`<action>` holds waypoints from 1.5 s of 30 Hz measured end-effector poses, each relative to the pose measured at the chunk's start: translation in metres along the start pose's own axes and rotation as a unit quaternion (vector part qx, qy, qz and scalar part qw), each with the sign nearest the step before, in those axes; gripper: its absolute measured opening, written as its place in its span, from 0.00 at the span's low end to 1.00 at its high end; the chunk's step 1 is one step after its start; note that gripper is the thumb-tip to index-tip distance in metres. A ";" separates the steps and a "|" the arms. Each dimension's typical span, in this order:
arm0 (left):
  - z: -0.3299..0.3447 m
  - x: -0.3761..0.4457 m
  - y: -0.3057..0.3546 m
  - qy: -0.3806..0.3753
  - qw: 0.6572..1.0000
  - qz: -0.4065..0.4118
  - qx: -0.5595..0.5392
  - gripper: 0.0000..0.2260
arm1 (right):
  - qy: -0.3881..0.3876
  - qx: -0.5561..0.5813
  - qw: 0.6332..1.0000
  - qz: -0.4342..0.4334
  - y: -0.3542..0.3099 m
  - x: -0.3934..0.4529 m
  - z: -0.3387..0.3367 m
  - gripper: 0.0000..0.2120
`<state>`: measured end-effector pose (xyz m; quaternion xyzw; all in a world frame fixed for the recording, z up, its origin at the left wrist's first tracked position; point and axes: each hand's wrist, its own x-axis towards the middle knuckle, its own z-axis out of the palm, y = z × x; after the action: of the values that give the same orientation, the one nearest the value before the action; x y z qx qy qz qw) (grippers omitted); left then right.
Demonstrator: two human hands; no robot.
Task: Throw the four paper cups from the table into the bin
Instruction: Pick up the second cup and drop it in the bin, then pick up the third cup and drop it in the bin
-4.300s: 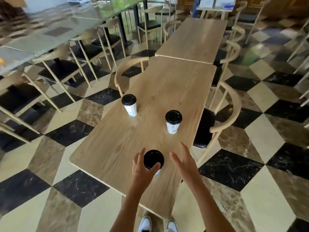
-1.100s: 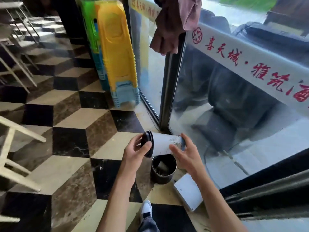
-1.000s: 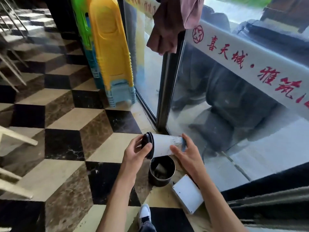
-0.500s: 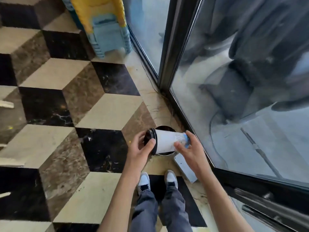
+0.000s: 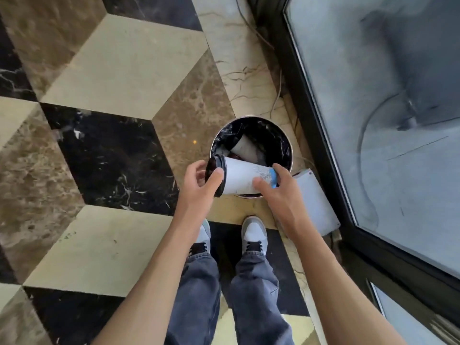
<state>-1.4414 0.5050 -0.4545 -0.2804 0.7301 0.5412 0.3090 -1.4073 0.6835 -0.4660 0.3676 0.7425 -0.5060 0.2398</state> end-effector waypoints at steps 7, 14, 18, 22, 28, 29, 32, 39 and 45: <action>0.022 0.051 -0.024 0.003 0.999 0.005 0.044 0.14 | -0.012 0.016 1.000 0.023 0.032 0.049 0.015 0.34; 0.028 0.056 -0.028 0.000 0.998 0.007 0.064 0.24 | -0.030 0.021 0.999 0.014 0.037 0.049 0.009 0.29; 0.025 0.044 -0.021 0.001 0.999 0.005 0.049 0.23 | -0.022 0.013 1.000 -0.014 0.023 0.041 -0.002 0.29; 0.018 0.021 0.002 0.023 0.999 0.019 0.034 0.22 | -0.024 0.028 0.998 -0.040 -0.005 0.023 -0.021 0.30; -0.006 -0.033 0.074 0.034 0.995 0.091 -0.008 0.25 | -0.005 0.046 0.993 -0.113 -0.085 -0.027 -0.057 0.30; -0.011 -0.046 0.090 0.036 0.993 0.108 -0.014 0.25 | 0.001 0.042 0.991 -0.130 -0.101 -0.038 -0.063 0.30; -0.032 -0.091 0.145 0.037 0.985 0.168 -0.024 0.24 | 0.017 0.038 0.982 -0.184 -0.152 -0.079 -0.086 0.31; -0.094 -0.228 0.268 0.059 0.943 0.323 -0.047 0.25 | 0.031 0.075 0.950 -0.302 -0.282 -0.211 -0.154 0.29; -0.151 -0.345 0.342 0.069 0.899 0.427 -0.070 0.25 | 0.060 0.061 0.914 -0.397 -0.381 -0.337 -0.200 0.30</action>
<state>-1.4931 0.4732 0.0504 0.0006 0.7594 0.6502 -0.0227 -1.4975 0.6839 0.0731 0.0866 0.8082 -0.5805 -0.0487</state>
